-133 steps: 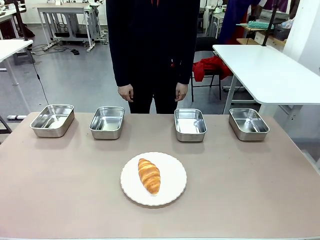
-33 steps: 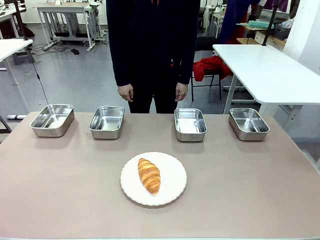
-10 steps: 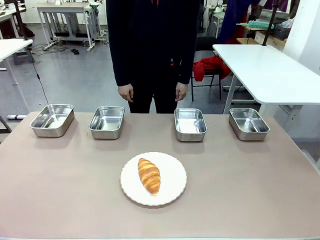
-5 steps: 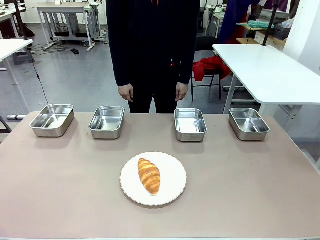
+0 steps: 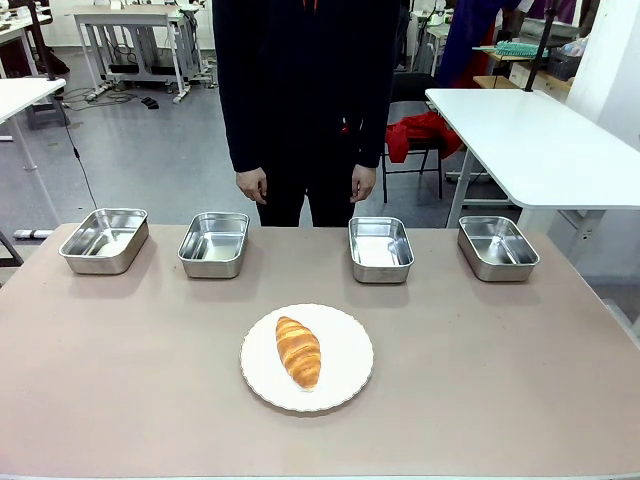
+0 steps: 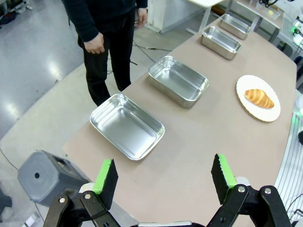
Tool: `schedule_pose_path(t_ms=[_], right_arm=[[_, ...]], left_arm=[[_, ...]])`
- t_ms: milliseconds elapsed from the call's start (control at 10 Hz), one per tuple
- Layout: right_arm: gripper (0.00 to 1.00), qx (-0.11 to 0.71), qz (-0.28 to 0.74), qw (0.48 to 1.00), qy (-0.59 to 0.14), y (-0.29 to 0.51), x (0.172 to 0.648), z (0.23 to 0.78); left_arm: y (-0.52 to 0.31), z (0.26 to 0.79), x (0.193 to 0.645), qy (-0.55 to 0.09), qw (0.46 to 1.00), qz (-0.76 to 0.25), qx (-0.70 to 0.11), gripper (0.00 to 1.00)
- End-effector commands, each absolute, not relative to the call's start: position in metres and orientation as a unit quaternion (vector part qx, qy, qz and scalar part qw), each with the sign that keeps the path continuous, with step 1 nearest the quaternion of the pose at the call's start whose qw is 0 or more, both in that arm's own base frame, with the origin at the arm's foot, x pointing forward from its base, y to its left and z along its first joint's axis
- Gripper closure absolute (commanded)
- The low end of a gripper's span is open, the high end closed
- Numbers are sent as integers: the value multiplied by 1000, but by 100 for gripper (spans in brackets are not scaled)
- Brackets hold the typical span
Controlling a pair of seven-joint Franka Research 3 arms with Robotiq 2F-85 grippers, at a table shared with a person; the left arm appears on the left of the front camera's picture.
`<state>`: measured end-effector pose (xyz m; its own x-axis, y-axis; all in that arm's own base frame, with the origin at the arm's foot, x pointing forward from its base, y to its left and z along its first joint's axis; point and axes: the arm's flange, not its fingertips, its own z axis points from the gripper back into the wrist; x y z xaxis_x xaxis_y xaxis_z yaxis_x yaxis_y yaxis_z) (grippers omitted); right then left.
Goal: Place the bread in the container.
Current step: Place the Butter Roll into the Airtight Container indicated by the human.
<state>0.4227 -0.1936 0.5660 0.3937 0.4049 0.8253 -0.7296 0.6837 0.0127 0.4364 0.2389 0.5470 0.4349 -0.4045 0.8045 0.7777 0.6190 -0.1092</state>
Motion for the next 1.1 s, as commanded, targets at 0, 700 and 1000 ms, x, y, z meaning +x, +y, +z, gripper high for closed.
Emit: schedule_pose_path(t_ms=[0, 700, 1000], right_arm=[[2, 190, 349, 812, -427, -193, 423, 567], [2, 190, 349, 812, -427, -193, 423, 567], [2, 190, 349, 812, -427, -193, 423, 567]], left_arm=[[240, 548, 435, -389, 811, -366, -240, 0], [240, 548, 435, -389, 811, -366, -240, 0], [240, 548, 435, -389, 811, -366, -240, 0]])
